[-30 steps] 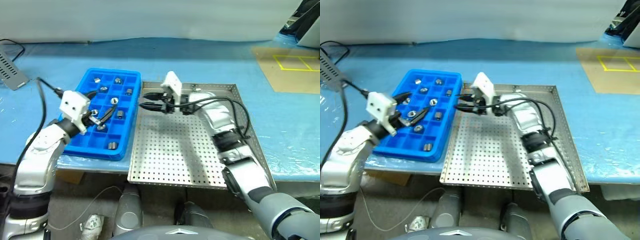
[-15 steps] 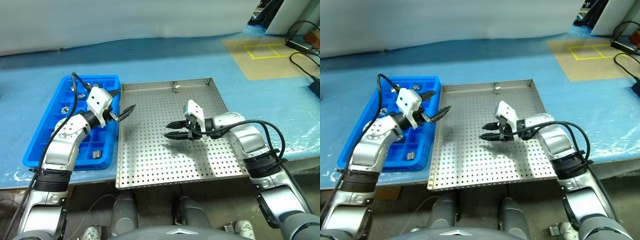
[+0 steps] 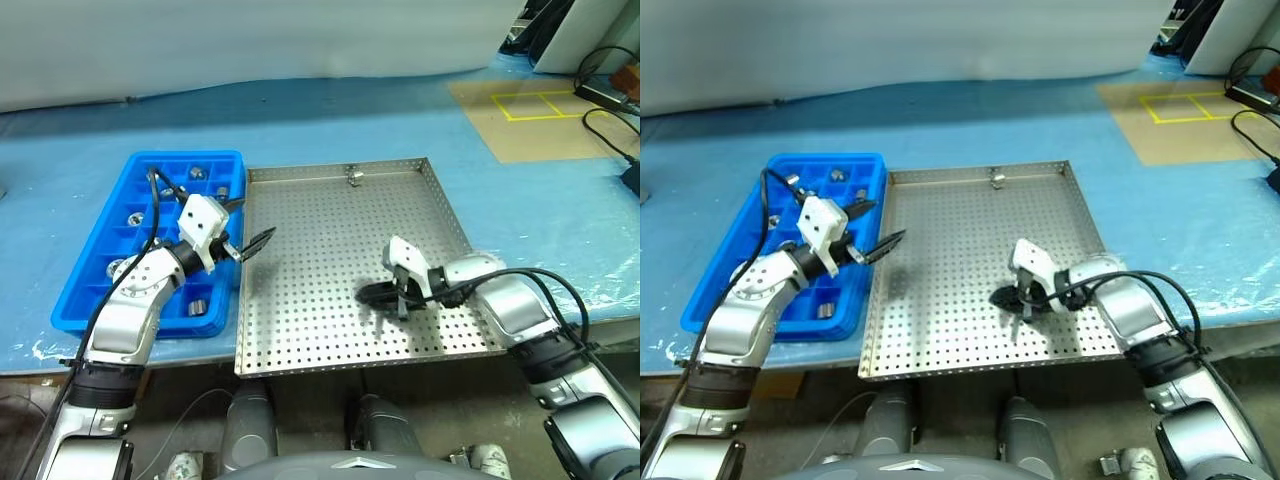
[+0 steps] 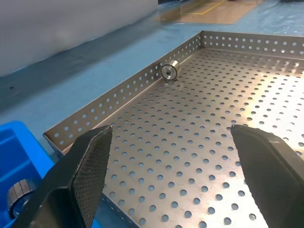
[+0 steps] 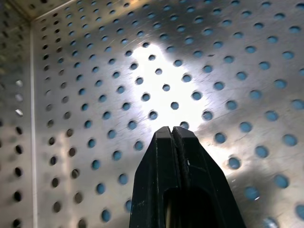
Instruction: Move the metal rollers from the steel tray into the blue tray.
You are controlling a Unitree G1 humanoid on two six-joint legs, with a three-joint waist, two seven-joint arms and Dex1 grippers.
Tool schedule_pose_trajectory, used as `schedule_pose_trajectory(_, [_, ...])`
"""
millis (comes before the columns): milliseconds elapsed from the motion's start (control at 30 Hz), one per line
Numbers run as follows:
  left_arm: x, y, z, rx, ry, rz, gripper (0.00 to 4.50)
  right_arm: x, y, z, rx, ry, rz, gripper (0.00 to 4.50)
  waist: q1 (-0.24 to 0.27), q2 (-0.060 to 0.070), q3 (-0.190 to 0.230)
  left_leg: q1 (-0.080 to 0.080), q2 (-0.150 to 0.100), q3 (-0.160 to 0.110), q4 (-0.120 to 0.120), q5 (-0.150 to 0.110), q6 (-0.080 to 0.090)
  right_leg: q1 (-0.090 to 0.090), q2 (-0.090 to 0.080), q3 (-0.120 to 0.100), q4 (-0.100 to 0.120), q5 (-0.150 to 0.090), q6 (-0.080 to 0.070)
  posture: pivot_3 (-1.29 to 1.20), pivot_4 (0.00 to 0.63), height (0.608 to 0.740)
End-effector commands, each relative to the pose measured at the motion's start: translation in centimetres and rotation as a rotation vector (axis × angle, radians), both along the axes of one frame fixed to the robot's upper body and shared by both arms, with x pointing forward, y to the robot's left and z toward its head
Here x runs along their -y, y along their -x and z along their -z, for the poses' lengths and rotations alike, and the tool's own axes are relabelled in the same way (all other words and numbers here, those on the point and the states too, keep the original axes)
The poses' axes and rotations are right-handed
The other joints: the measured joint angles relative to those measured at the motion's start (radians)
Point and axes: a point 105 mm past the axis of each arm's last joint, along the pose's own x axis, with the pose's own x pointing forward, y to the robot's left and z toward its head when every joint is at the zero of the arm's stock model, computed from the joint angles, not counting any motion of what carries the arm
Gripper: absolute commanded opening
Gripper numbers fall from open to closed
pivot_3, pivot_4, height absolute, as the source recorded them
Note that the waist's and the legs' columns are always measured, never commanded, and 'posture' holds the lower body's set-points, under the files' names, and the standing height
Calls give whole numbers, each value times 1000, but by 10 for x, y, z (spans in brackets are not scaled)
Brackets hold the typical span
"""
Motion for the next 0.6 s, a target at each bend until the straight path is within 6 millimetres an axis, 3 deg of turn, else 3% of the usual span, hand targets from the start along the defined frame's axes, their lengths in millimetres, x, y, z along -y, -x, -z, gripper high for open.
schedule_pose_trajectory(33, [1,10,-10,22,0,14,4271,-5,26,-12,-40,-46,-51,9,0,0,0,1,0,0,-1,0,0,0,0,0,0,0,0,13,150,740])
schedule_pose_trajectory(233, [3,17,-5,-20,-1,25,4271,-6,58,3,-120,-7,-69,9,-1,0,0,5,0,1,-2,-1,1,3,0,1,-2,-2,-2,-7,150,740])
schedule_pose_trajectory(400, [6,14,-5,-21,2,28,4271,-19,79,3,-161,-2,-117,9,1,1,0,5,-1,1,-2,-1,1,3,0,2,-2,-2,-2,-15,150,740])
schedule_pose_trajectory(600, [10,9,-8,-6,4,36,4271,-26,88,4,-172,27,-163,9,-1,1,0,5,-1,1,-3,0,0,3,0,3,-3,-2,-2,-9,150,740])
